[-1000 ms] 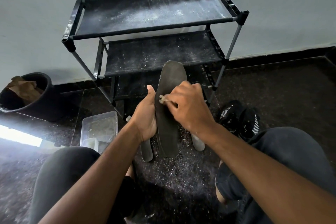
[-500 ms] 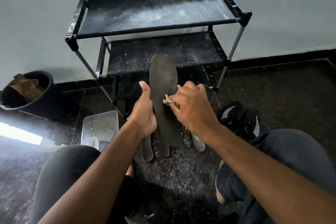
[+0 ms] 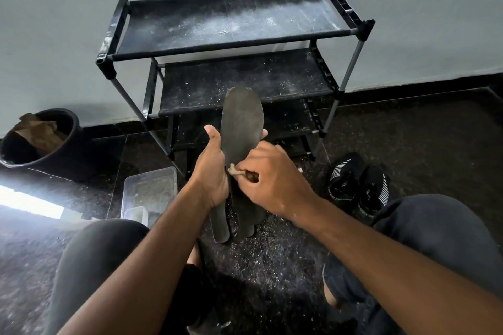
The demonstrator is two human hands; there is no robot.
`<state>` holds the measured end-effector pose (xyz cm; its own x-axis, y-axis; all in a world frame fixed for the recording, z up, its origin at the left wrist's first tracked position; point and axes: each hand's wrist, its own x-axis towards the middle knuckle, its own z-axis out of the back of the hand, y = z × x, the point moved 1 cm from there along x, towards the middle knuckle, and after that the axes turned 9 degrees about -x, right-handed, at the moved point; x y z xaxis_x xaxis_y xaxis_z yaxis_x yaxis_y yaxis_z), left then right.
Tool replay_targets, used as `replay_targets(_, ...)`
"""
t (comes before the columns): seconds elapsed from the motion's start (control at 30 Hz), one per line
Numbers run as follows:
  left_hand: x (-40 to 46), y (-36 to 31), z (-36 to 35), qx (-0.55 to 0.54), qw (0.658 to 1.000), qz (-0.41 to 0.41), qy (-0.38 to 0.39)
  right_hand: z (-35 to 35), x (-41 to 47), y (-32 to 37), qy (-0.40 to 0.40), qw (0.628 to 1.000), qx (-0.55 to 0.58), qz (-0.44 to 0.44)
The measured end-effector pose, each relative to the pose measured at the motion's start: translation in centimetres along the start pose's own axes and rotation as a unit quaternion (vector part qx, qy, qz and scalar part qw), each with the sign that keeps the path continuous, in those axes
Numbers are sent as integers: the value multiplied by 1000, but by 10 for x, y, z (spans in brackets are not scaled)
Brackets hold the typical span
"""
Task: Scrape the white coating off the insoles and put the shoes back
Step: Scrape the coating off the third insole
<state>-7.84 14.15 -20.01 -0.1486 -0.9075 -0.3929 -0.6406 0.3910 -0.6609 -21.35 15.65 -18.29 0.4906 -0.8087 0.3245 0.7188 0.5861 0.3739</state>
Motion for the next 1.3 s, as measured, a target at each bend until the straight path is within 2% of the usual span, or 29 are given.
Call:
replay_targets(0.07,3,1,3,1,1000,-7,-11,-2,-1,1,10,1000,-8,11)
replay_targets(0.2,4,5,3,-11,1000,-1,-20,-2,5,-10,-40,994,-100,-15)
replay_targets(0.27,4,5,2,-10,1000,1,-15,-1,6,-11,-56,994,-91,-30)
replay_targets(0.37,5,2,5,-20,999,-6,-35,-6,3,-4,-23,998,-60,5)
replay_targets(0.5,5,1,5,-31,998,-18,-45,-8,3,-9,-47,993,-106,4)
replay_targets(0.7,5,11,2,34,997,8,-67,-2,10,-22,-88,980,-180,-5)
replay_targets(0.97,4,10,2,71,994,0,-78,7,16,-35,-128,974,-168,-87)
replay_targets(1.13,1,12,-1,100,992,6,-80,-1,13,-20,-100,991,-86,-15)
replay_targets(1.2,2,12,0,93,993,6,-73,3,16,-26,-102,989,-91,-48)
replay_targets(1.3,2,11,-1,79,995,17,-55,14,21,-42,-146,976,-85,-137)
